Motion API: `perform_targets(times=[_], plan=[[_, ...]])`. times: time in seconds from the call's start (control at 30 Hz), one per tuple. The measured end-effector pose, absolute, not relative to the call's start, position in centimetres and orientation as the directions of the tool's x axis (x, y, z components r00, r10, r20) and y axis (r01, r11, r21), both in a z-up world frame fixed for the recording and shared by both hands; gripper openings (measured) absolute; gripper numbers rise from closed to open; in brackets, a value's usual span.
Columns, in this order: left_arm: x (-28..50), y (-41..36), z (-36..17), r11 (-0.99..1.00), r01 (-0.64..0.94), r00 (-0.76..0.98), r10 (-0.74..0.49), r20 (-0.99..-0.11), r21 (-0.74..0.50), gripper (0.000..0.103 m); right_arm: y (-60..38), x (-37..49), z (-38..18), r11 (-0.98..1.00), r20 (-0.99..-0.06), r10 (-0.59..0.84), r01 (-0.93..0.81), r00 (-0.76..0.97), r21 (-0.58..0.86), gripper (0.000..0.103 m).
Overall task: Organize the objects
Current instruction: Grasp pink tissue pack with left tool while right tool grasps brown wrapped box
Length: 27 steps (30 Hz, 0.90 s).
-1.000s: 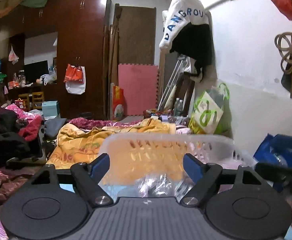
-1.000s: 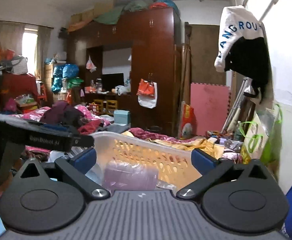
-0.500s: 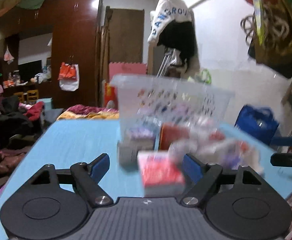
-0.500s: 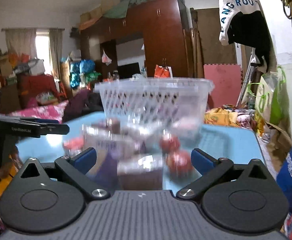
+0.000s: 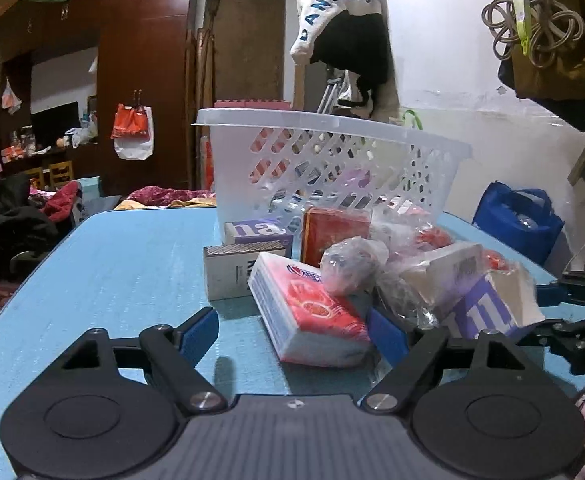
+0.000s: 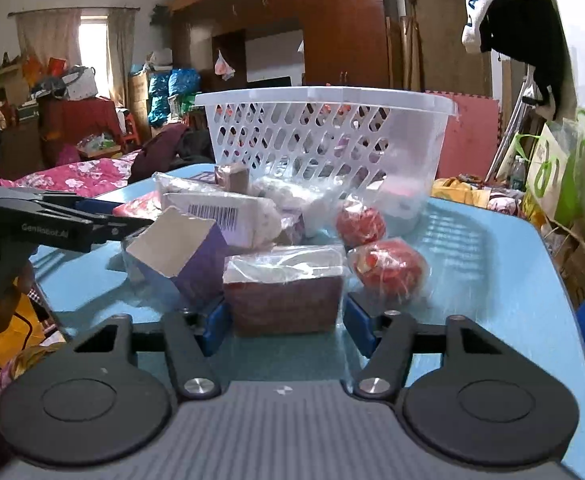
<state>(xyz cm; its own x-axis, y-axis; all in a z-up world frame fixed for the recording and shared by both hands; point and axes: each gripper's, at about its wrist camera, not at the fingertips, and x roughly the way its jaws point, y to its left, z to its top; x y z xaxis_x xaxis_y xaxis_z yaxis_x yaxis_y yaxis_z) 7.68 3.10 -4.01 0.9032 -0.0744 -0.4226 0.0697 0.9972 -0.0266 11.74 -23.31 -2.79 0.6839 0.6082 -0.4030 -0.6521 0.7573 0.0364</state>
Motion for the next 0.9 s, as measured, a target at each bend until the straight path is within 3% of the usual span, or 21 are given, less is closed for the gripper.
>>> perform_targets(times=[0.23, 0.4, 0.5, 0.53, 0.57, 0.9], plan=[[7.6, 1.8, -3.8, 0.997, 0.068, 0.907, -0.048, -0.419, 0.034, 0.085, -24.1, 10.6, -2.7, 0.761, -0.379, 0.612, -0.647, 0.695, 0.042, 0.061], [8.6, 2.5, -4.3, 1.000, 0.016, 0.887, -0.012, -0.461, 0.005, 0.085, -23.9, 11.0, -2.9, 0.764, -0.379, 0.612, -0.643, 0.695, 0.055, 0.063], [8.1, 3.0, -4.2, 0.999, 0.032, 0.889, -0.045, -0.456, -0.036, 0.075, -23.7, 11.2, -2.9, 0.766, -0.378, 0.610, -0.640, 0.697, 0.055, 0.063], [7.9, 2.9, -4.3, 0.999, 0.042, 0.894, -0.048, -0.445, -0.024, 0.061, -23.7, 11.1, -3.0, 0.767, -0.377, 0.609, -0.639, 0.698, 0.054, 0.061], [7.6, 2.8, -4.5, 0.999, 0.051, 0.897, -0.053, -0.440, -0.015, 0.058, -23.8, 11.1, -3.0, 0.766, -0.374, 0.612, -0.641, 0.697, 0.057, 0.061], [4.8, 4.0, -2.4, 0.998, 0.051, 0.949, -0.062, -0.308, -0.046, 0.057, -25.8, 9.4, -1.4, 0.784, -0.311, 0.602, -0.618, 0.736, 0.054, 0.061]])
